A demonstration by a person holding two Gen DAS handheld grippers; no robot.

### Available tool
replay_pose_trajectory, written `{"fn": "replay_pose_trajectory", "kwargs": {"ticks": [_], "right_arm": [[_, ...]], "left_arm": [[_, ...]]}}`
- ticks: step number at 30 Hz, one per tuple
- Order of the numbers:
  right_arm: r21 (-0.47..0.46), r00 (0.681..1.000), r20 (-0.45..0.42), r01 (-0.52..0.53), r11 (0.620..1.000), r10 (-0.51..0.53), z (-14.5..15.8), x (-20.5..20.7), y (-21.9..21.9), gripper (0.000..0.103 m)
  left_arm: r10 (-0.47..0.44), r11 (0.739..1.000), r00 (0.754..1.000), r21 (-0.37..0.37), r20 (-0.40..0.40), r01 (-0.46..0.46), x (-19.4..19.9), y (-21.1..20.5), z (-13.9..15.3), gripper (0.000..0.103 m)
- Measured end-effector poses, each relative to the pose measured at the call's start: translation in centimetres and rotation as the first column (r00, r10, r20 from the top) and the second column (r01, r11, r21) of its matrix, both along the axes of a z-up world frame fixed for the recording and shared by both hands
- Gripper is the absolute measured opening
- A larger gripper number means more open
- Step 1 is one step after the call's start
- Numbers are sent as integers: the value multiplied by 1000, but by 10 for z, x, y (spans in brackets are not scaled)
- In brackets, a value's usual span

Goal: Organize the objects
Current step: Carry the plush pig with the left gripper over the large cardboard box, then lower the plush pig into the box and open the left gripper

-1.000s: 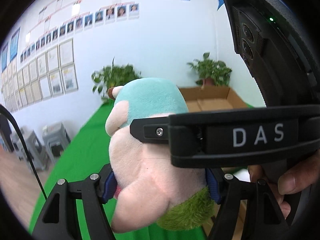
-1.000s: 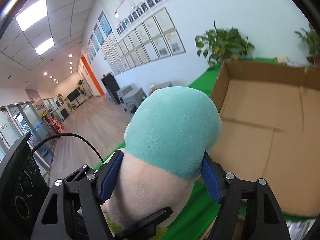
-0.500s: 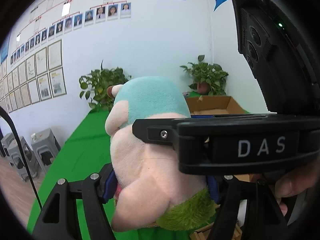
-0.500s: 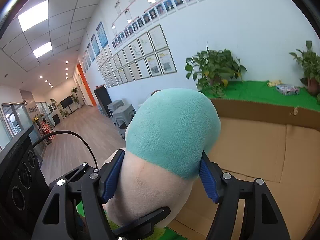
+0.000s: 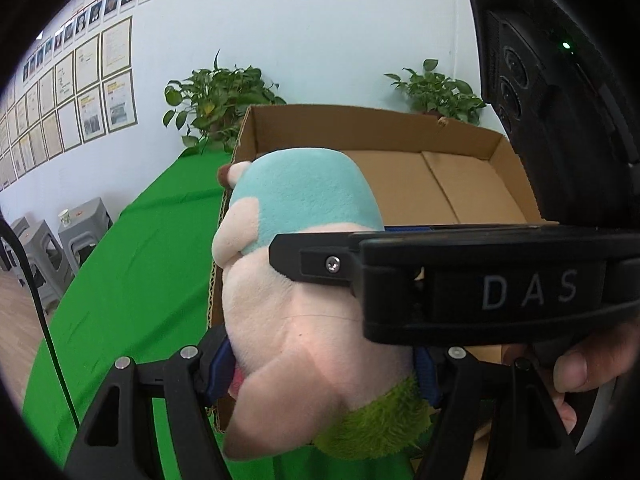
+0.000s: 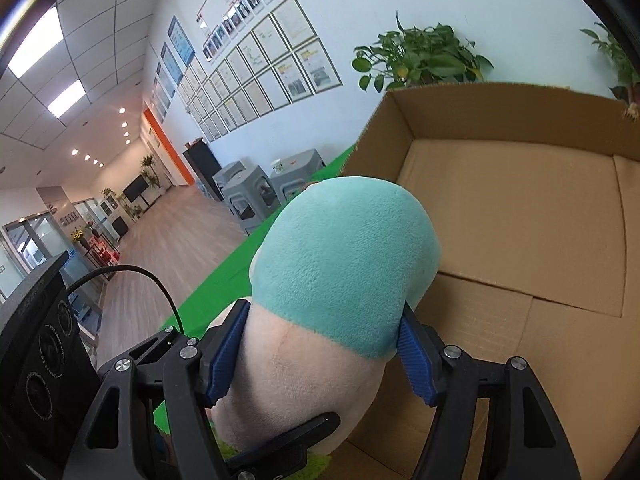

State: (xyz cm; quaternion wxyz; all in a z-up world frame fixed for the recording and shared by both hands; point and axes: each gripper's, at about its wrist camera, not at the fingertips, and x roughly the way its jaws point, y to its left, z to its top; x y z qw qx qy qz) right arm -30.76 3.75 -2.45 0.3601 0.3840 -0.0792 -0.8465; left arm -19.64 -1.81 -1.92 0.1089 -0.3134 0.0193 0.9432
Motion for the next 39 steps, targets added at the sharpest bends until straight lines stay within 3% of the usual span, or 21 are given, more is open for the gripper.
{"fn": "replay_pose_trajectory", "kwargs": {"ticks": [6, 9, 14, 22, 25, 30, 36, 39], "right_arm": [[-14, 1000, 20, -24, 1000, 24, -25, -14, -9, 67], [-7, 1000, 17, -27, 1000, 27, -29, -13, -10, 67], [66, 1000, 14, 2, 998, -2, -37, -20, -17, 67], [88, 1000, 1, 2, 996, -2, -35, -21, -27, 81], [42, 999, 33, 26, 999, -28, -28, -24, -18, 82], [-30, 997, 45, 66, 997, -65, -14, -16, 2, 92], [-24, 987, 65, 147, 989, -145, -16, 8, 20, 98], [9, 976, 8, 218, 976, -218, -12, 37, 40, 101]], "left_arm": [[27, 999, 999, -27, 45, -26, 0, -4, -7, 77], [28, 1000, 998, 1, 60, -29, 9, -7, -6, 77], [28, 1000, 1000, -2, 7, -28, 30, -18, 6, 77], [60, 998, 997, 10, 43, -61, 35, -35, -3, 77], [61, 998, 996, 25, 65, -63, 32, -39, -8, 77], [64, 998, 996, 25, 67, -66, 32, -39, -10, 77], [80, 996, 997, -30, 15, -79, 41, -30, -2, 77], [81, 994, 996, -67, -23, -83, 49, -24, 4, 77]]}}
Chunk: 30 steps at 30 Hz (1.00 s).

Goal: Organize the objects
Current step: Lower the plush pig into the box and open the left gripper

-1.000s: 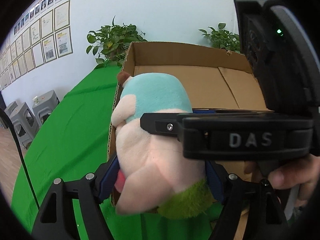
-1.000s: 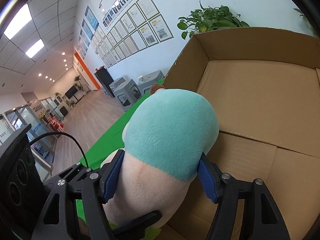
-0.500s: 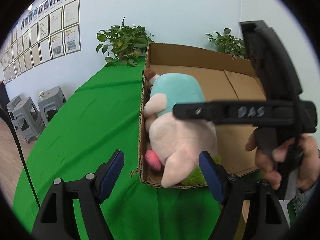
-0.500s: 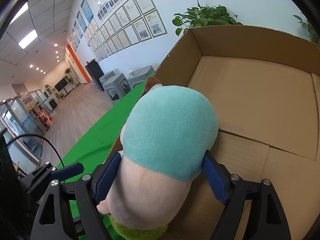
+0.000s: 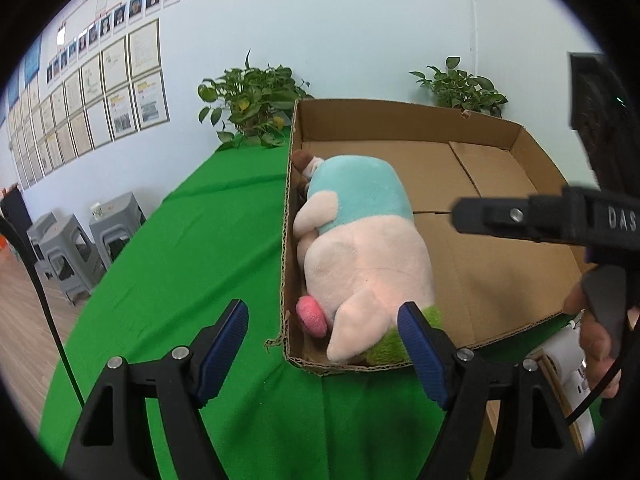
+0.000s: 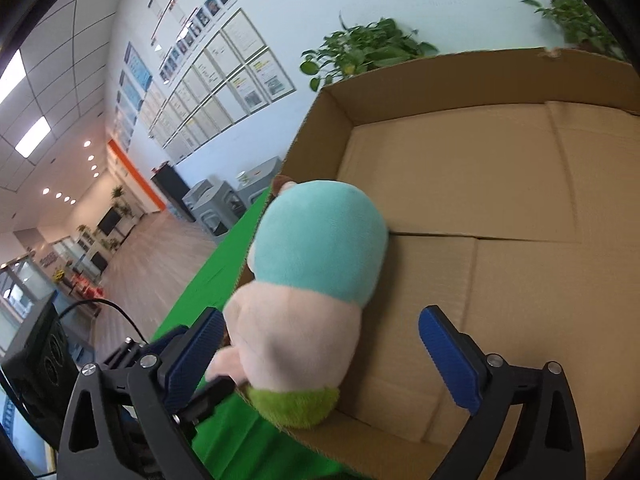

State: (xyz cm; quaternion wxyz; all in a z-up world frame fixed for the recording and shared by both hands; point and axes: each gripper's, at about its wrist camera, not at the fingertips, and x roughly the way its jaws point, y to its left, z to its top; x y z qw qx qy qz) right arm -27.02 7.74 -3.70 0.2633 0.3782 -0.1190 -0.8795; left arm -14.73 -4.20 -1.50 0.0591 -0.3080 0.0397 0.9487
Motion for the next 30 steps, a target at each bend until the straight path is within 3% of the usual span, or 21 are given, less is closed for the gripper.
{"fn": "replay_pose_trajectory", "kwargs": {"ticks": [4, 10, 13, 14, 15, 17, 18, 19, 20, 22, 24, 26, 27, 28, 30], "right_arm": [[144, 978, -116, 189, 971, -173, 10, 41, 32, 101], [198, 940, -172, 327, 924, -296, 15, 104, 82, 101], [193, 932, -177, 349, 917, -317, 14, 136, 107, 100], [197, 931, -180, 351, 915, -318, 13, 142, 111, 98], [204, 931, -184, 351, 914, -316, 13, 151, 116, 92], [221, 929, -193, 356, 908, -317, 10, 161, 119, 72], [231, 928, -195, 358, 904, -318, 5, 169, 124, 48], [248, 927, -198, 363, 898, -320, 3, 170, 124, 19], [264, 924, -203, 371, 890, -325, 1, 173, 124, 13], [273, 927, -204, 364, 890, -316, -1, 178, 127, 12], [267, 927, -198, 363, 893, -318, -3, 181, 128, 13], [256, 924, -199, 370, 893, -326, -2, 185, 131, 17], [252, 922, -201, 374, 893, -330, -2, 187, 132, 35], [245, 922, -204, 374, 894, -330, -2, 189, 133, 63], [209, 924, -212, 361, 909, -318, 0, 198, 136, 89]], "left_arm": [[61, 996, 997, -57, -48, -63, 10, 7, 5, 77], [74, 997, 994, -9, -78, -75, 27, 18, 14, 77], [65, 998, 993, -1, -95, -65, 35, 27, 20, 77], [61, 998, 993, 6, -101, -60, 38, 30, 21, 70], [51, 999, 993, 14, -105, -50, 41, 34, 23, 63], [42, 999, 994, 22, -99, -40, 43, 40, 24, 16], [43, 999, 994, 32, -99, -40, 46, 41, 25, 5], [41, 999, 993, 39, -112, -37, 50, 44, 26, 3], [37, 999, 991, 37, -127, -33, 54, 46, 27, 3], [23, 1000, 986, 14, -164, -21, 63, 53, 31, 3], [30, 999, 985, -6, -170, -32, 67, 58, 34, 14], [39, 999, 986, -1, -162, -40, 68, 58, 35, 74], [54, 999, 984, 15, -170, -53, 69, 56, 35, 82], [70, 997, 981, 38, -181, -65, 72, 52, 36, 82], [62, 997, 983, 58, -170, -53, 74, 49, 36, 82]]}}
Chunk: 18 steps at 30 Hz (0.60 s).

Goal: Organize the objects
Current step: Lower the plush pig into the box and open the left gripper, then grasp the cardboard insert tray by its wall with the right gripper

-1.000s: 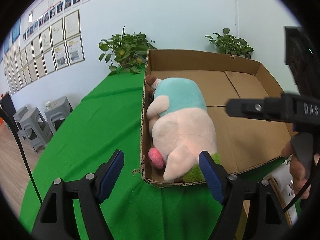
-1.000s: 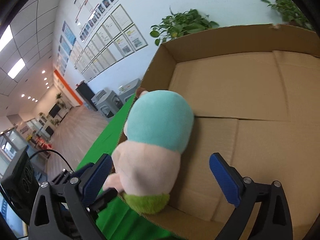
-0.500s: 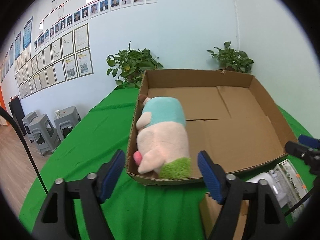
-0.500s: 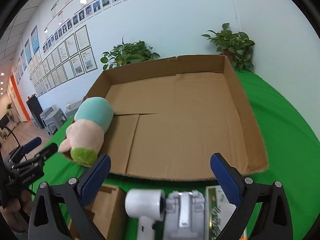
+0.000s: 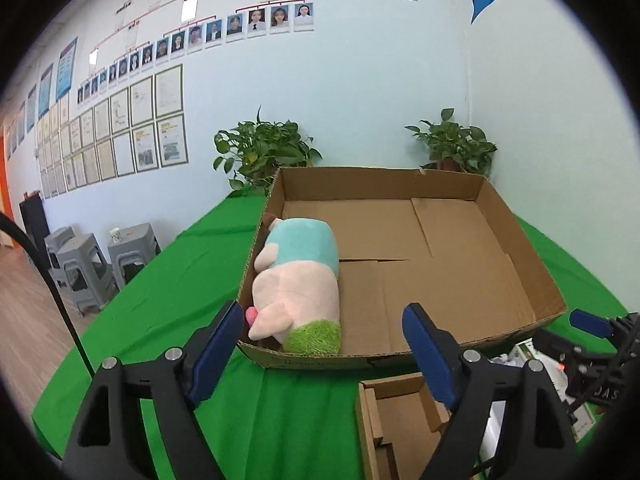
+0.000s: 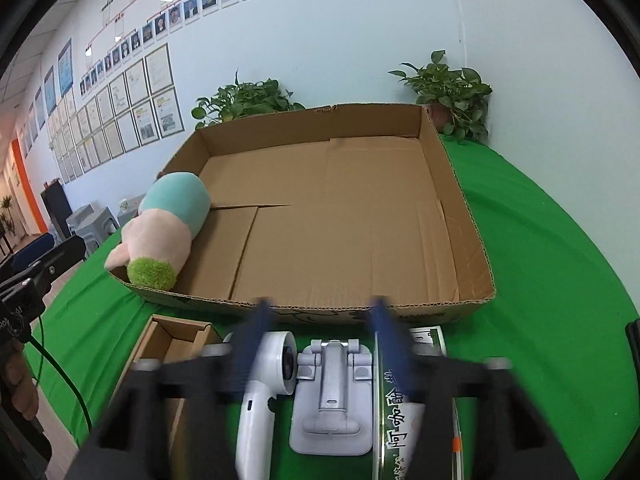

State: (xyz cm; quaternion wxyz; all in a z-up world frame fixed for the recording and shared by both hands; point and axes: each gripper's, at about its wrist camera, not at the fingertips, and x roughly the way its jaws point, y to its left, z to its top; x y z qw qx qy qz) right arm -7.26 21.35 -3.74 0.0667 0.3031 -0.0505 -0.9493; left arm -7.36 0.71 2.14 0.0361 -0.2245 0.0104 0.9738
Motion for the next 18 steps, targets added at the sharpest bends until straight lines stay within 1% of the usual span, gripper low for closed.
{"fn": "replay_pose_trajectory", "kwargs": {"ticks": [2, 4, 8, 10, 12, 14, 15, 17, 18], "right_arm": [[4, 1000, -15, -14, 1000, 14, 1, 7, -1, 92], [17, 999, -24, -26, 1000, 27, 1, 12, -3, 97], [5, 997, -50, -65, 998, 65, 4, 23, -3, 98], [-14, 991, -64, -119, 993, 117, 7, 30, -5, 99], [-83, 970, -44, -243, 967, 240, 10, 39, -8, 97], [-131, 934, -64, -358, 925, 352, 20, 55, -14, 97], [-130, 910, -87, -414, 901, 406, 27, 67, -18, 97], [-109, 873, -112, -486, 867, 475, 38, 84, -26, 98], [-106, 859, -115, -509, 854, 498, 42, 90, -29, 102]], "left_arm": [[-8, 1000, 1000, 9, 7, 8, 2, -2, 0, 82], [-14, 1000, 1000, 4, 12, 14, 2, -2, -1, 82], [-31, 1000, 999, 2, 26, 31, 5, 0, -2, 82], [-40, 999, 999, 1, 32, 40, 5, -1, -2, 82], [-48, 999, 998, -12, 46, 49, 5, -3, 0, 82], [-58, 998, 997, -29, 54, 60, 6, -5, 4, 82], [-58, 998, 997, -35, 51, 60, 7, -7, 7, 82], [-59, 997, 997, -37, 49, 61, 11, -12, 14, 82], [-67, 997, 996, -30, 54, 68, 12, -13, 14, 82]]}}
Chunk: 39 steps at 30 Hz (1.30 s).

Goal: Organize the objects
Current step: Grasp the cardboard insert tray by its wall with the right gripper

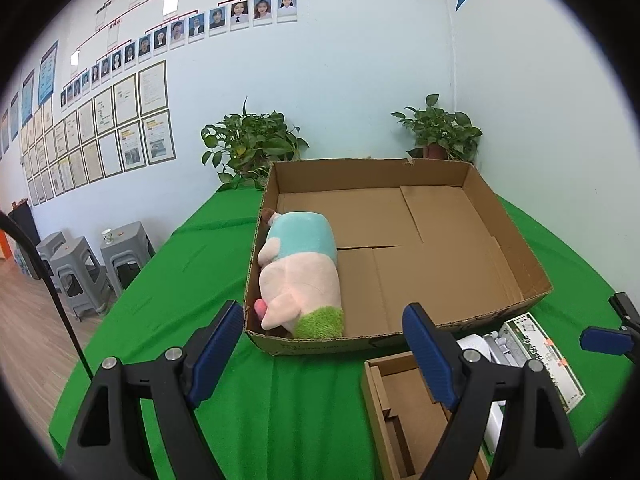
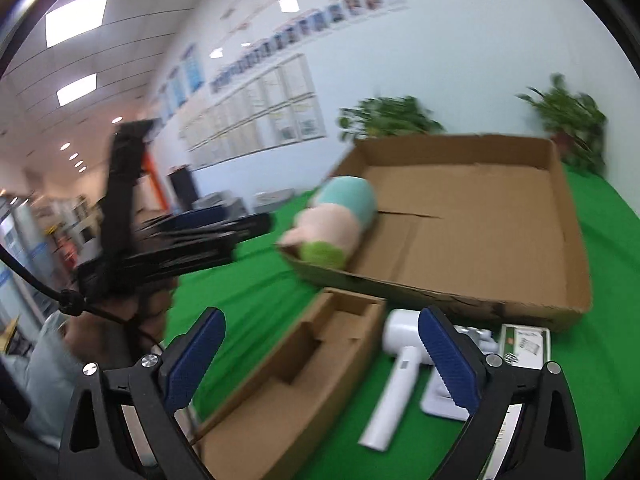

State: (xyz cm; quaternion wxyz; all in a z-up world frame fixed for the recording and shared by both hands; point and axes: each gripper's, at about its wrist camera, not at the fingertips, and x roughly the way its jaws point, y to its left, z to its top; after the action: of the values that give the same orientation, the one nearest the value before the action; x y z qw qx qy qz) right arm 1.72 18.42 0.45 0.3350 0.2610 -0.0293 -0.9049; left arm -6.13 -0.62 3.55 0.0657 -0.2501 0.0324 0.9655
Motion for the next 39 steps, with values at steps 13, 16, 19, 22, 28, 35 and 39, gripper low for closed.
{"fn": "replay_pose_trajectory", "kwargs": {"ticks": [13, 16, 19, 22, 28, 35, 39], "right_arm": [[178, 925, 296, 192, 965, -239, -75, -31, -21, 90], [224, 920, 298, 190, 956, -253, -87, -29, -24, 86], [239, 923, 294, 183, 954, -250, -92, -29, -28, 79], [265, 924, 285, 179, 948, -254, -95, -32, -31, 65], [313, 929, 273, 159, 936, -249, -102, -37, -49, 33], [308, 934, 276, 136, 942, -225, -97, -27, -63, 19], [286, 933, 299, 112, 952, -200, -97, -24, -66, 20]], "left_arm": [[-202, 963, 905, 244, 375, 114, -17, -9, -85, 78], [-243, 954, 878, 264, 413, 140, -16, -4, -97, 66], [-283, 946, 856, 270, 432, 177, -12, 5, -103, 49], [-315, 941, 837, 262, 448, 214, -10, 17, -108, 34], [-272, 956, 850, 230, 451, 184, -8, 18, -111, 17], [-231, 971, 863, 167, 450, 173, 5, 15, -102, 16], [-211, 976, 853, 155, 477, 154, 7, 10, -104, 16]]}}
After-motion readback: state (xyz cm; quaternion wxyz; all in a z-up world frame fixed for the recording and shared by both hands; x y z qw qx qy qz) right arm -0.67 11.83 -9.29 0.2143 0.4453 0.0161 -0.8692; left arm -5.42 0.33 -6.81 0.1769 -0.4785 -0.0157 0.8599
